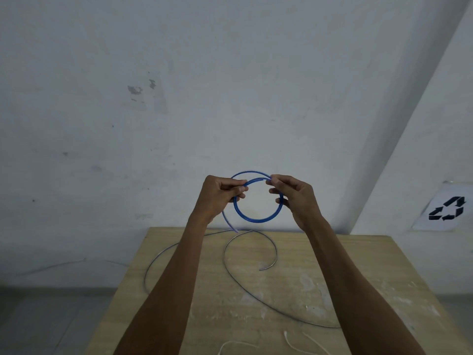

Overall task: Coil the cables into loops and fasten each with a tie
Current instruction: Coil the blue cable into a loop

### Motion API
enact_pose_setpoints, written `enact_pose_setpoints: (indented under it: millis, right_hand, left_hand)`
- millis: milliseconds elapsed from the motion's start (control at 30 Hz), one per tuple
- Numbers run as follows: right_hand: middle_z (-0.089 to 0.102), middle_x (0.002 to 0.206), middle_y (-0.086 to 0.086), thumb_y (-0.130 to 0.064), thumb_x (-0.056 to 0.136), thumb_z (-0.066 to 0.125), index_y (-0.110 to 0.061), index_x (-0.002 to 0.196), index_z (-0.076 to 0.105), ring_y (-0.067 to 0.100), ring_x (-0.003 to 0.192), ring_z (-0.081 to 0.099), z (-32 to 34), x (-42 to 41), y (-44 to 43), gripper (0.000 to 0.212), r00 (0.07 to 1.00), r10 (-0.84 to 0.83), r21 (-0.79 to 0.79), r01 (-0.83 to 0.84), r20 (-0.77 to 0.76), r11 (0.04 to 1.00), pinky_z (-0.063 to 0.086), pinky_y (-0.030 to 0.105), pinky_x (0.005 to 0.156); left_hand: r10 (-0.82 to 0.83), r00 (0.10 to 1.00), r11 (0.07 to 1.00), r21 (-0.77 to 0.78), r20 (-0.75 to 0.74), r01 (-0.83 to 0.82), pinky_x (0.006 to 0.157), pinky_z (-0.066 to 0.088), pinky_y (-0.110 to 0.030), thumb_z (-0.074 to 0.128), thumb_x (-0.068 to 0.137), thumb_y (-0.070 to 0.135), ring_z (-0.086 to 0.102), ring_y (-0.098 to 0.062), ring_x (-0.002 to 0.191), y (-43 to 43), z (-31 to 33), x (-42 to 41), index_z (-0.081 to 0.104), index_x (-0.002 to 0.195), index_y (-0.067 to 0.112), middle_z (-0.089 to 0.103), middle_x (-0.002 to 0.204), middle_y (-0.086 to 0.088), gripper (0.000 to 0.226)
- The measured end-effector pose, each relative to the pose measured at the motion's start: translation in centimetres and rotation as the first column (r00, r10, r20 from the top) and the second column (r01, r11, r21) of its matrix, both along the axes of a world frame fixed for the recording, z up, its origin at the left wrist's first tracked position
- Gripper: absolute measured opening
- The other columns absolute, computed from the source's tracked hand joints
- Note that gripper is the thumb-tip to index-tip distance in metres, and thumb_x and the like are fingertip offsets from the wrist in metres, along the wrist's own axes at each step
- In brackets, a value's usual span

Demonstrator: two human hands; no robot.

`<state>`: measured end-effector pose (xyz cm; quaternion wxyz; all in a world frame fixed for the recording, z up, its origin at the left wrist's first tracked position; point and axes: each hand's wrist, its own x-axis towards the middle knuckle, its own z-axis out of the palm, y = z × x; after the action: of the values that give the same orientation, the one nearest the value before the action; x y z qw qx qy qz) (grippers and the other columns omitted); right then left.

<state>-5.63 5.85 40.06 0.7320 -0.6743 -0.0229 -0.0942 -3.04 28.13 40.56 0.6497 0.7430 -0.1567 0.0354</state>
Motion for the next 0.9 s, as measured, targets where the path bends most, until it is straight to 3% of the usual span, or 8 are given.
enact_pose_setpoints:
  millis: [367, 700, 833, 900]
  right_hand:
    - [0.076, 0.091, 0.001, -0.004, 0.098, 0.063, -0.006, 0.107, 0.074, 0.010, 0.075, 0.063, 0.3, 0.3, -0.2, 0.014, 0.997, 0.024, -0.119, -0.015, 0.076, 0.993, 0.049, 0.025, 0.058]
    - [0.078, 0.082, 0.008, -0.011, 0.083, 0.081, -0.001, 0.097, 0.075, 0.015, 0.073, 0.070, 0.5, 0.5, -0.7, 0.018, 0.996, 0.025, -0.175, -0.009, 0.085, 0.985, 0.052, 0.024, 0.055]
    - [0.078, 0.082, 0.010, -0.009, 0.084, 0.081, -0.005, 0.095, 0.076, 0.016, 0.073, 0.071, 0.6, 0.6, -0.9, 0.013, 0.995, 0.028, -0.211, -0.008, 0.091, 0.977, 0.057, 0.025, 0.063]
    - [0.077, 0.081, 0.013, -0.007, 0.084, 0.081, -0.005, 0.095, 0.076, 0.018, 0.072, 0.070, 0.7, 0.7, -0.9, 0.012, 0.994, 0.037, -0.195, -0.017, 0.098, 0.981, 0.058, 0.026, 0.068]
  left_hand:
    - [-0.025, 0.998, 0.995, 0.093, 0.061, 0.019, 0.082, 0.062, -0.029, 0.071, 0.092, 0.000, 0.078, -0.023, 0.084, -0.5, 0.0, 0.1, 0.076, 0.114, 0.000, 0.079, 0.098, -0.014, 0.022]
    - [-0.036, 0.994, 0.992, 0.125, 0.101, 0.023, 0.079, 0.058, -0.019, 0.069, 0.093, -0.002, 0.079, -0.018, 0.085, -1.1, 0.2, 0.1, 0.077, 0.112, 0.002, 0.079, 0.099, -0.013, 0.021]
    - [-0.022, 0.991, 0.986, 0.164, 0.128, 0.001, 0.088, 0.061, -0.031, 0.074, 0.090, 0.001, 0.078, -0.016, 0.087, -1.1, 0.0, 0.3, 0.079, 0.109, 0.007, 0.080, 0.097, -0.008, 0.021]
    - [0.049, 0.975, 0.963, 0.249, 0.215, -0.103, 0.089, 0.061, -0.038, 0.081, 0.086, 0.012, 0.074, -0.009, 0.091, -1.1, -0.2, 0.5, 0.082, 0.103, 0.018, 0.080, 0.097, 0.004, 0.019]
